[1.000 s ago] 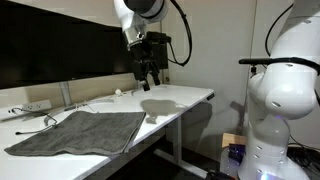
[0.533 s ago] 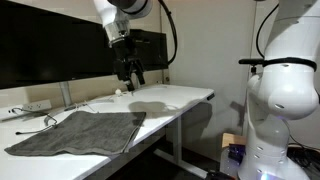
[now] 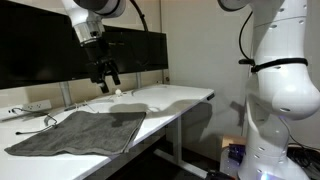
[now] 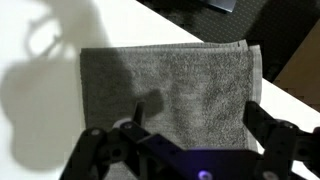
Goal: Slide the grey towel across the table.
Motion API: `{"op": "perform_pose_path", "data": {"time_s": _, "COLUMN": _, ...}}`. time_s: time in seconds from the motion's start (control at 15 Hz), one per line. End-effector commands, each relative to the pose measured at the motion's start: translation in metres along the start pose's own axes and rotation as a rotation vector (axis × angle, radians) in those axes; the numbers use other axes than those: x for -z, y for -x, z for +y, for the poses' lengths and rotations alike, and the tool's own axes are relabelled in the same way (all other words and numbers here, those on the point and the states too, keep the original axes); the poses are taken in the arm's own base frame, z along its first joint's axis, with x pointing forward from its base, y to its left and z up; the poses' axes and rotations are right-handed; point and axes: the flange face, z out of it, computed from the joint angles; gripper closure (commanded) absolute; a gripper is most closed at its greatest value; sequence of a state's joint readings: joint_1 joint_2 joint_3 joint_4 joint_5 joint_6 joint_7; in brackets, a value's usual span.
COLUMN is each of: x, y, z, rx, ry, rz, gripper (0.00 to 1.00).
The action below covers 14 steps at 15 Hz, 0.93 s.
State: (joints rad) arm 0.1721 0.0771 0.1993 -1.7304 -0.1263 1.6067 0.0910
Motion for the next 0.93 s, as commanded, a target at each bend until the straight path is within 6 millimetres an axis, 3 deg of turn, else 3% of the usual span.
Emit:
{"op": "perform_pose_path", "data": {"time_s": 0.0, "x": -0.01, "y": -0.043, "z": -0.018, "rx": 0.103, "ry": -0.02, "rz": -0.012, "gripper": 0.0}}
{"op": "perform_pose_path", "data": {"time_s": 0.4, "x": -0.034, "y": -0.112, "z": -0.047, "rx": 0.171, "ry": 0.002, "rz": -0.01, "gripper": 0.0}}
{"op": "perform_pose_path", "data": {"time_s": 0.87, "x": -0.067, "y": -0.167, "z": -0.046, "rx": 0.159, "ry": -0.002, "rz": -0.018, "gripper": 0.0}}
